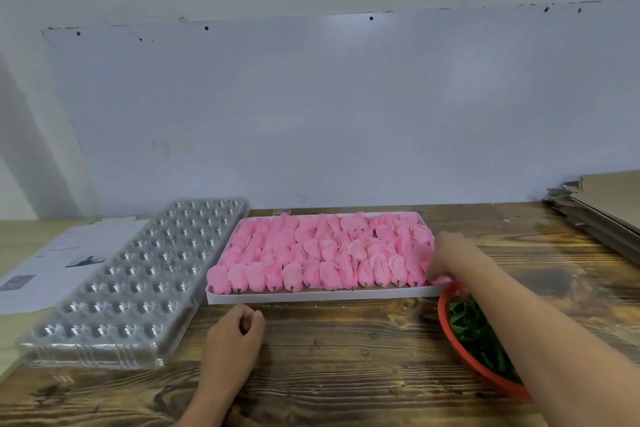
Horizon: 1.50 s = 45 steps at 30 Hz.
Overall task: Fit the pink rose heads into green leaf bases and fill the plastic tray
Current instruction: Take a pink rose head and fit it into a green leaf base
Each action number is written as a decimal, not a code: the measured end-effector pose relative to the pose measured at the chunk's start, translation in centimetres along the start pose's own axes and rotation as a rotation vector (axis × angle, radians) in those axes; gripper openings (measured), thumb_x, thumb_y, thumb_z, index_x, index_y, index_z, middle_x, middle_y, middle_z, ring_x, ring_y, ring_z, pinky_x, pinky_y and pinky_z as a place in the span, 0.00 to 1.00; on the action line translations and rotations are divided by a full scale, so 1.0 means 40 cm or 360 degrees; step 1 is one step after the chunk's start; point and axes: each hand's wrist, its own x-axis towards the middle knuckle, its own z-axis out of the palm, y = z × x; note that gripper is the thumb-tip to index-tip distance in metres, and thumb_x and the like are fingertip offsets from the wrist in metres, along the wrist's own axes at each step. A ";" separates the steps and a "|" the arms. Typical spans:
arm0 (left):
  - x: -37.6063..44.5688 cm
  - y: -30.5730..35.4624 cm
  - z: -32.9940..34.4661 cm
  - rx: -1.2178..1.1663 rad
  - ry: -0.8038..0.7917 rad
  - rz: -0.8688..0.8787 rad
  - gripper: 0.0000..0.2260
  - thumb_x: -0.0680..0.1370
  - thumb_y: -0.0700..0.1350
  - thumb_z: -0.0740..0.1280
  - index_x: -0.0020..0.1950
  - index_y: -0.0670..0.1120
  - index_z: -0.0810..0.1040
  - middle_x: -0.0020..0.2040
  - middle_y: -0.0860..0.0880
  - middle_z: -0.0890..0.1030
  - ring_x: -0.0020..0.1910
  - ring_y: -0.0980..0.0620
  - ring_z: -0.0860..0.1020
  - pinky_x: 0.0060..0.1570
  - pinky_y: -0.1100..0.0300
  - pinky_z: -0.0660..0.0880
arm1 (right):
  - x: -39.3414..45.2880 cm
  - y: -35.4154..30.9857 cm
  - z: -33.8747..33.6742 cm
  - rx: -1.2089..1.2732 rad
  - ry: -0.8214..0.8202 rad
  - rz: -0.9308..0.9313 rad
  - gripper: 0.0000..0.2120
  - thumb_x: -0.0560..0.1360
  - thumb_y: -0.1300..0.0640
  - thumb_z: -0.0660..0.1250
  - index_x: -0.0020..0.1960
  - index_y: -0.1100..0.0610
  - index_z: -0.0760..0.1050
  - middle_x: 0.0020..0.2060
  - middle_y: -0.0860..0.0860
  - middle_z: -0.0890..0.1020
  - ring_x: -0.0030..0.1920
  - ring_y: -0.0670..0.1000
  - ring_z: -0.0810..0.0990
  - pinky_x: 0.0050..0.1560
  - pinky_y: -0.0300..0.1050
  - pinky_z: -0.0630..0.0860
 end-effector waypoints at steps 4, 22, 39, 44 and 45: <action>0.002 -0.002 0.000 -0.0006 -0.0002 0.0003 0.13 0.79 0.45 0.68 0.36 0.43 0.75 0.33 0.45 0.78 0.36 0.47 0.77 0.38 0.56 0.70 | -0.001 -0.007 0.003 -0.0012 -0.0034 -0.0035 0.10 0.71 0.63 0.70 0.46 0.59 0.69 0.45 0.55 0.78 0.41 0.52 0.80 0.36 0.40 0.78; 0.003 -0.006 0.001 0.0009 0.0023 0.0004 0.15 0.79 0.44 0.69 0.33 0.47 0.72 0.29 0.49 0.75 0.33 0.50 0.74 0.38 0.53 0.70 | 0.029 0.039 0.008 0.0147 0.0031 0.0023 0.07 0.77 0.64 0.63 0.40 0.58 0.71 0.37 0.54 0.78 0.34 0.50 0.78 0.28 0.40 0.71; 0.004 -0.008 0.002 -0.0032 0.0019 0.0001 0.14 0.79 0.44 0.69 0.34 0.45 0.74 0.29 0.49 0.75 0.33 0.50 0.73 0.38 0.54 0.70 | 0.028 0.008 0.049 -0.0203 0.0068 -0.0069 0.12 0.76 0.58 0.64 0.59 0.58 0.74 0.40 0.51 0.74 0.35 0.48 0.73 0.29 0.39 0.67; 0.003 -0.005 0.001 -0.0020 0.0023 0.0002 0.14 0.79 0.44 0.69 0.34 0.46 0.73 0.29 0.49 0.75 0.33 0.50 0.74 0.38 0.55 0.70 | 0.022 0.013 0.025 -0.0079 -0.0027 -0.0065 0.05 0.73 0.59 0.70 0.46 0.59 0.77 0.41 0.53 0.77 0.37 0.50 0.78 0.34 0.41 0.76; 0.003 -0.004 0.000 -0.0015 0.0021 0.0004 0.14 0.79 0.44 0.69 0.34 0.45 0.73 0.29 0.49 0.75 0.33 0.50 0.73 0.38 0.55 0.70 | 0.021 0.015 0.021 -0.0023 -0.0031 -0.0065 0.04 0.71 0.60 0.71 0.43 0.58 0.76 0.41 0.53 0.79 0.38 0.51 0.80 0.37 0.41 0.79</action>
